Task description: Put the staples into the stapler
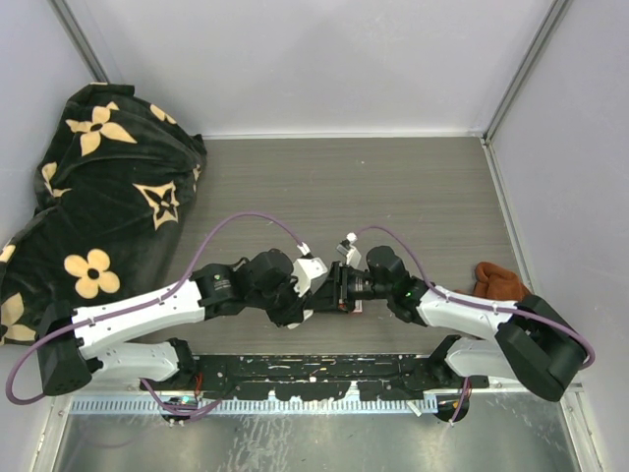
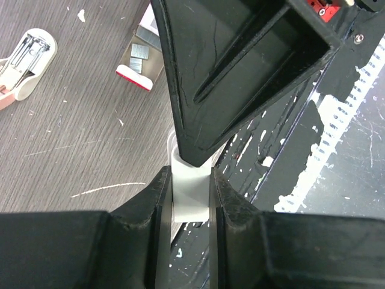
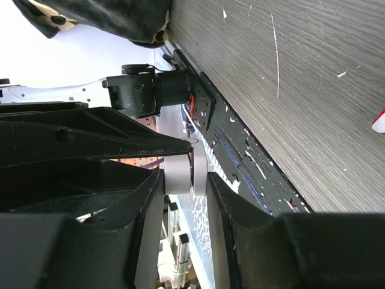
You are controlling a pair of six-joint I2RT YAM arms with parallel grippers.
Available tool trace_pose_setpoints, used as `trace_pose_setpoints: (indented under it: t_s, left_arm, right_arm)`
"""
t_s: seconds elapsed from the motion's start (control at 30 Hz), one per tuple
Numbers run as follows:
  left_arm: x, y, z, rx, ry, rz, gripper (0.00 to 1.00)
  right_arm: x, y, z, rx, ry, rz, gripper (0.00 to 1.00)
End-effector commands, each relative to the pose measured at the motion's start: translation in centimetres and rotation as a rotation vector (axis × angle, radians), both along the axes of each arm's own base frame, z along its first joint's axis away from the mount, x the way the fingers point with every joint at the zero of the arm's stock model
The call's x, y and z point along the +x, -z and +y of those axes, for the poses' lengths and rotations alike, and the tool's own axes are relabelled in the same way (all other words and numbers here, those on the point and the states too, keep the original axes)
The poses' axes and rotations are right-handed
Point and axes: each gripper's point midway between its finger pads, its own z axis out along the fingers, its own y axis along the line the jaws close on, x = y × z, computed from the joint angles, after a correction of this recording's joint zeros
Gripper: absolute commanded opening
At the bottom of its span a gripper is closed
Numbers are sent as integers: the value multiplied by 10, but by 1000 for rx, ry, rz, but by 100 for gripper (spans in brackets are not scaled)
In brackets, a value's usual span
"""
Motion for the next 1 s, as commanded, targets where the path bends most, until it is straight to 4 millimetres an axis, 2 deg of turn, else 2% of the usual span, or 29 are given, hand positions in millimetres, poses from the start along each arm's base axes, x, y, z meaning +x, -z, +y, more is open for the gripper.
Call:
trace_pose_setpoints:
  t_s: [0.0, 0.07, 0.1, 0.23, 0.33, 0.43, 0.57, 0.63, 0.73, 0.97]
  left_arm:
    - [6, -25, -13, -73, 14, -64, 0]
    - [7, -30, -11, -85, 15, -80, 0]
    - [7, -33, -11, -95, 17, -89, 0]
    - [7, -41, -9, -124, 21, -116, 0]
    - [7, -48, -9, -149, 28, -135, 0]
    - [7, -53, -9, -180, 31, -151, 0]
    - [6, -59, -8, -208, 30, -166, 0]
    - [6, -60, -8, -216, 33, -169, 0]
    - [6, -61, -7, -219, 34, -172, 0]
    - [5, -63, -7, -230, 38, -174, 0]
  right_arm:
    - [18, -48, 0, 93, 41, -170, 45]
    - [27, -52, -10, 70, 86, -203, 60]
    - [31, -52, -15, 58, 111, -210, 64]
    - [45, -53, -41, 44, 200, -212, 70]
    - [42, -43, -49, 29, 205, -177, 68]
    - [30, -38, -46, 60, 149, -138, 63]
    - [12, -42, -37, 94, 59, -128, 63]
    - [7, -44, -32, 102, 29, -129, 59]
    - [3, -45, -27, 116, 6, -119, 51]
    - [-1, -46, -17, 145, -27, -106, 48]
